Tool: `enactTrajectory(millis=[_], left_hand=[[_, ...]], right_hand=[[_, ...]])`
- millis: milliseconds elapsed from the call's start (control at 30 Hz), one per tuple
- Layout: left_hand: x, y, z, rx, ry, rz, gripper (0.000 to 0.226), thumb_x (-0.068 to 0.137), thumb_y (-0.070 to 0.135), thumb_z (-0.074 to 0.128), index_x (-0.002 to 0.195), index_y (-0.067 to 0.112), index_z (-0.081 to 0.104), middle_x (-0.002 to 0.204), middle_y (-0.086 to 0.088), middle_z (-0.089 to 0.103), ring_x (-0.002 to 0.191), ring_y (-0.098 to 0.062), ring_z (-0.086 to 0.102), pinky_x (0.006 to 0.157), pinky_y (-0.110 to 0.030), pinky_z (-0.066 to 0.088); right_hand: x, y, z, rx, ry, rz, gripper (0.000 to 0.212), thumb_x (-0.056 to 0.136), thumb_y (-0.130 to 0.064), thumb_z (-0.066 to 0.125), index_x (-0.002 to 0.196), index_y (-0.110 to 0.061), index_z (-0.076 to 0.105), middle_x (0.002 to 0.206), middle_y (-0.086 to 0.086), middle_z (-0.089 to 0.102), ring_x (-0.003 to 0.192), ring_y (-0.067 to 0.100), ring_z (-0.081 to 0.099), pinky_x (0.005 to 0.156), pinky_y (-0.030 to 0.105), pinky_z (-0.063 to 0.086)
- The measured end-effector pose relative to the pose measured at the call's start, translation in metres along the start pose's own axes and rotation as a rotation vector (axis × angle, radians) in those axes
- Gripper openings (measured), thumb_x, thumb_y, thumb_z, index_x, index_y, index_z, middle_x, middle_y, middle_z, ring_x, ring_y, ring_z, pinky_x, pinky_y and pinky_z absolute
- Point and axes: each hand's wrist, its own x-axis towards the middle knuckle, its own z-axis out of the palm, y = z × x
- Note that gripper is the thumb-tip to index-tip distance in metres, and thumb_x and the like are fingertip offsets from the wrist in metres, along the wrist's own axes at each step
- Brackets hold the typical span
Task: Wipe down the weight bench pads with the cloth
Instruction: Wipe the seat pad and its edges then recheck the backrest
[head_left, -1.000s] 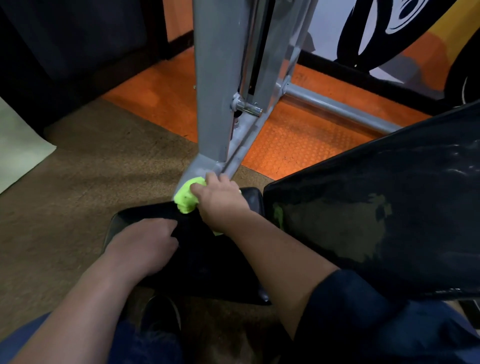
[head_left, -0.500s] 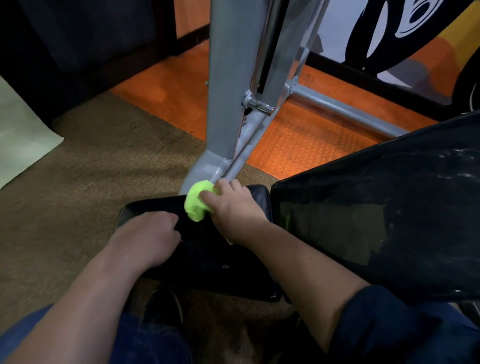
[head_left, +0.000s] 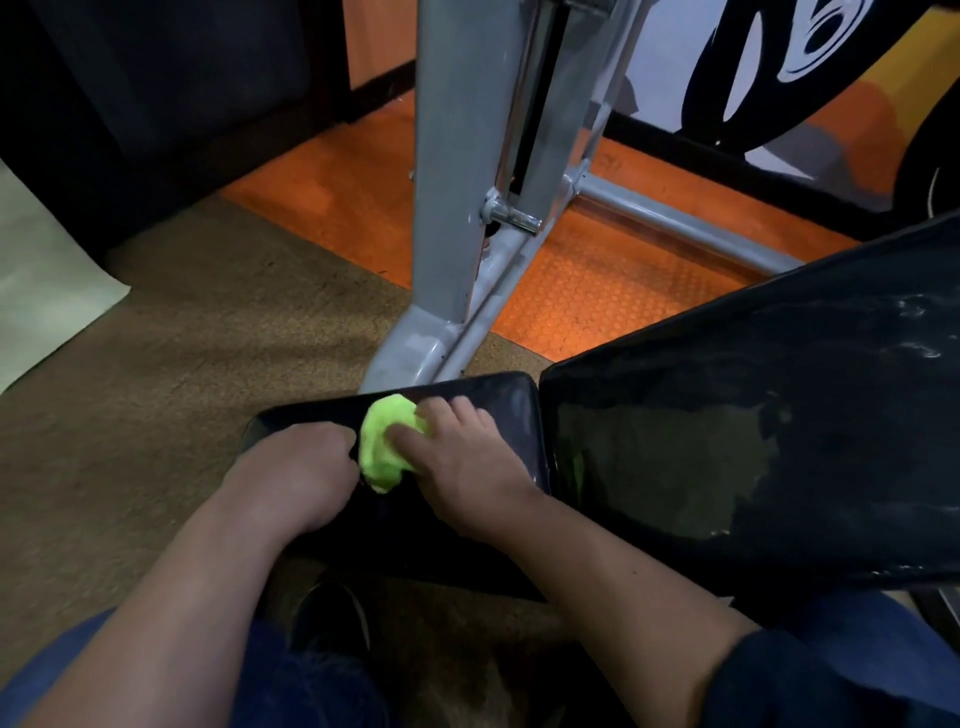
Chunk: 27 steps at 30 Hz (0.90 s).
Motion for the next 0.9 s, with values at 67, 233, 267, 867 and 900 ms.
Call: enactTrajectory(millis=[67,233,267,867,900], left_hand=[[0.001,-0.003,0.0,-0.008,0.004,-0.02,0.015,0.09,0.024,0.048,0.078,0.024,0.057,0.087,0.002,0.062,0.09,-0.022,0.063,0.082,-0.04,0.054],[-0.001,-0.001,-0.004,-0.047,0.003,-0.025,0.017,0.09,0.024,0.05,0.084,0.025,0.066,0.089,0.003,0.066,0.088,-0.02,0.064,0.08,-0.038,0.055],[-0.001,-0.001,-0.004,-0.045,0.0,-0.028,0.017,0.089,0.023,0.048,0.082,0.023,0.063,0.09,0.002,0.066,0.089,-0.021,0.064,0.082,-0.039,0.054],[-0.01,-0.001,-0.008,-0.055,-0.026,-0.085,0.035,0.096,0.015,0.041,0.12,0.017,0.066,0.124,-0.005,0.064,0.111,-0.023,0.06,0.096,-0.041,0.051],[-0.009,-0.003,-0.008,-0.055,-0.028,-0.092,0.036,0.096,0.015,0.041,0.123,0.016,0.065,0.127,-0.006,0.063,0.113,-0.024,0.059,0.097,-0.041,0.05]], right_hand=[[0.001,0.003,-0.003,-0.011,0.014,0.068,0.038,0.09,-0.027,0.054,0.128,-0.025,0.053,0.117,0.013,0.048,0.096,0.033,0.043,0.076,0.043,0.037],[-0.007,-0.016,0.001,0.03,-0.004,-0.008,0.041,0.089,-0.028,0.055,0.13,-0.023,0.053,0.117,0.014,0.048,0.094,0.032,0.043,0.074,0.041,0.033],[-0.015,-0.013,0.002,0.029,-0.005,-0.049,0.043,0.09,-0.029,0.054,0.132,-0.023,0.051,0.118,0.014,0.048,0.095,0.032,0.043,0.074,0.041,0.034],[-0.048,-0.02,0.003,-0.009,-0.028,-0.154,0.056,0.085,-0.027,0.066,0.137,-0.023,0.045,0.127,0.018,0.049,0.104,0.038,0.048,0.083,0.049,0.045],[-0.046,-0.019,0.001,-0.012,-0.016,-0.113,0.057,0.085,-0.027,0.065,0.137,-0.023,0.045,0.128,0.018,0.048,0.104,0.038,0.047,0.085,0.049,0.044]])
